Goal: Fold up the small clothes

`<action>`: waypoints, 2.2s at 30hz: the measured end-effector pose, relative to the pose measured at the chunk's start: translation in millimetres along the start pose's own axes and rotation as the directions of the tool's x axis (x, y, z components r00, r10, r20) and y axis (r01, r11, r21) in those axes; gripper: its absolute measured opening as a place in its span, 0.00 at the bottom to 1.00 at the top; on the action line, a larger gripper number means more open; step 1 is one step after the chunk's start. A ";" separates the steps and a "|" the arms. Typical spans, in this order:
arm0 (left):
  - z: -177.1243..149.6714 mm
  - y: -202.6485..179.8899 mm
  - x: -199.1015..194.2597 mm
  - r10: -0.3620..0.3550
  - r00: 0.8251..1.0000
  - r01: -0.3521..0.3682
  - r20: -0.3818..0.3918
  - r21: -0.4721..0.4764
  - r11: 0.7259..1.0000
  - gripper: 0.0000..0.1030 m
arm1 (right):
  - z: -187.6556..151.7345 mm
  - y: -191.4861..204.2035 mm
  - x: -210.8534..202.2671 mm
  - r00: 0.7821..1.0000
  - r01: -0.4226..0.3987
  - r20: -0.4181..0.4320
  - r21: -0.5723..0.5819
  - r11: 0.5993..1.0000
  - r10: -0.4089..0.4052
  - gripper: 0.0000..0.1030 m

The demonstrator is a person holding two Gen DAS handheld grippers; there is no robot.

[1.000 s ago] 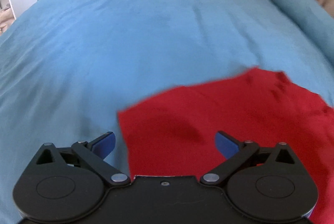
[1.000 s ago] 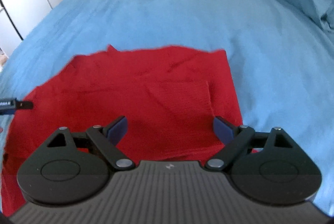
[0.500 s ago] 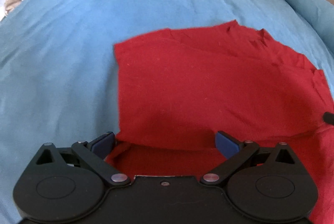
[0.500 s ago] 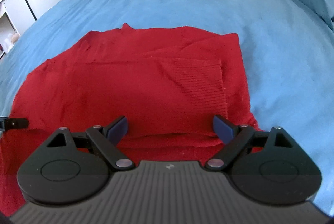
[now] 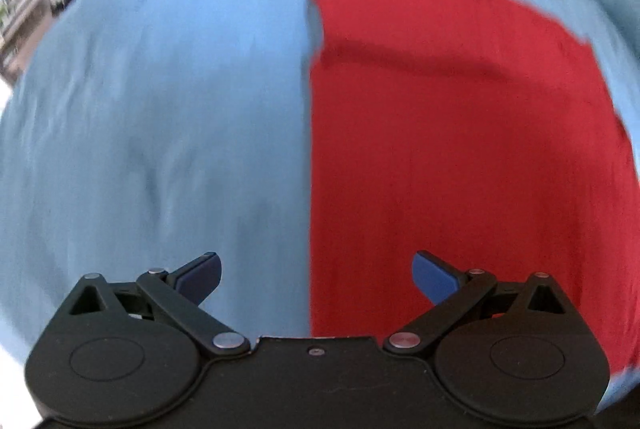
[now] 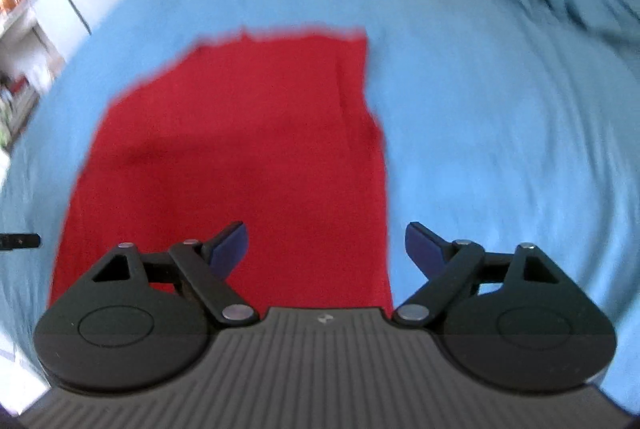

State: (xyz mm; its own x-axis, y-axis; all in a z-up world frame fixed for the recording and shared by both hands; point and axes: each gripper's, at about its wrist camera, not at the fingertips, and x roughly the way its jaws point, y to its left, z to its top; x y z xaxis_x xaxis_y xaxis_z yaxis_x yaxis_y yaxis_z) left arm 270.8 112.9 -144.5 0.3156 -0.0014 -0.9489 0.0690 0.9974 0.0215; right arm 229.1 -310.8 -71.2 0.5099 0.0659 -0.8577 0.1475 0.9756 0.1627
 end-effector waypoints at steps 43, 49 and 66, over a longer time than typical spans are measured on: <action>-84.3 -2.5 -24.4 -0.205 0.976 0.206 -0.080 0.003 0.979 0.06 | -112.7 -10.5 -17.1 0.942 -0.020 -0.321 0.237 0.971 0.098 0.23; -42.0 5.6 -73.5 -0.252 0.967 0.253 0.028 -0.076 0.964 0.05 | -59.3 -17.1 -52.6 0.952 -0.130 -0.216 0.359 0.924 0.218 0.22; 164.5 2.4 -29.7 -0.109 0.937 0.142 0.331 -0.078 0.987 0.04 | 150.5 -29.6 -26.4 0.950 -0.311 0.097 0.405 0.860 0.297 0.22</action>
State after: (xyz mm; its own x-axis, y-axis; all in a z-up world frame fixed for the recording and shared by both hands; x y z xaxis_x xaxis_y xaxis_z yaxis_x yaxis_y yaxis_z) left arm 417.3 103.4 -64.4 0.6016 -0.1337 -0.7875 0.0393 0.9897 -0.1380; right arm 338.8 -373.0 20.1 0.6106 0.3323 -0.7189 0.3115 0.7338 0.6037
